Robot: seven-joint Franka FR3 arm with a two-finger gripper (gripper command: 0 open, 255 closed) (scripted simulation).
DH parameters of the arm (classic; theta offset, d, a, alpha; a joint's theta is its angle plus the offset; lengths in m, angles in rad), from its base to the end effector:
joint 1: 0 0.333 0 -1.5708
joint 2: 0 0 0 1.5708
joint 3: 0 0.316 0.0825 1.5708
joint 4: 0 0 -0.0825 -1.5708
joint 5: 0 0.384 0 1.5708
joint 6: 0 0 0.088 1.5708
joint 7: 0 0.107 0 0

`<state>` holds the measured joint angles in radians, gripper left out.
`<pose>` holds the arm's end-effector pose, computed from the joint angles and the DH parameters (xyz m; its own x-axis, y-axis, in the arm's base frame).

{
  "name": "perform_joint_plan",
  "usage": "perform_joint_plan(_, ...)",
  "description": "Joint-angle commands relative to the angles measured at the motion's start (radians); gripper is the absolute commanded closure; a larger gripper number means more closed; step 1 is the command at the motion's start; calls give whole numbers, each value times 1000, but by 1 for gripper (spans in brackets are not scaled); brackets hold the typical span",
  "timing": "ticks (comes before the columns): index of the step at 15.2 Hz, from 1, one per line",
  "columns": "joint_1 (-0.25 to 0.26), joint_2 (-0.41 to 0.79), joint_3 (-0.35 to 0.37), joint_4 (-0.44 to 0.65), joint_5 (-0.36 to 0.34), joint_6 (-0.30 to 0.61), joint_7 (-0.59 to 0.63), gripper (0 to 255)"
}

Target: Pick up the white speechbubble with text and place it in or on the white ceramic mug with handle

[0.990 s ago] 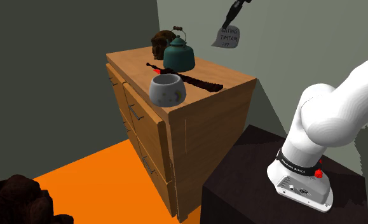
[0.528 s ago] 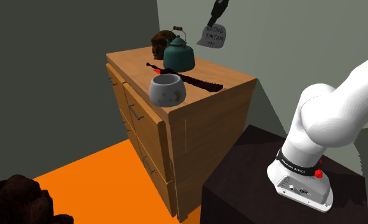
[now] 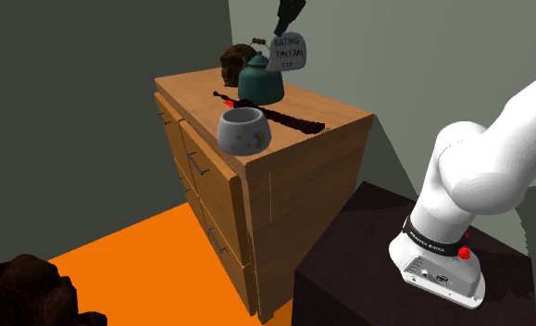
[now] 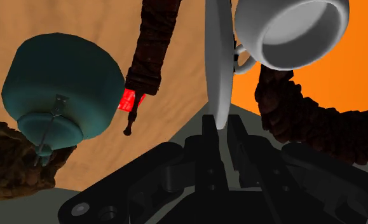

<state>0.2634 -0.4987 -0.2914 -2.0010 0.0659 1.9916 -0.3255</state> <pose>0.4336 -0.0436 0.6950 0.8418 0.2338 0.4866 0.2937 -0.9546 -0.0492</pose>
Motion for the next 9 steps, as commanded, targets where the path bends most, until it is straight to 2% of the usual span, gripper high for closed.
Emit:
perform_joint_plan(1, 11, 22, 39, 12, 1, 14, 49, 255)
perform_joint_plan(9, 54, 149, 170, 140, -8, 24, 223, 255)
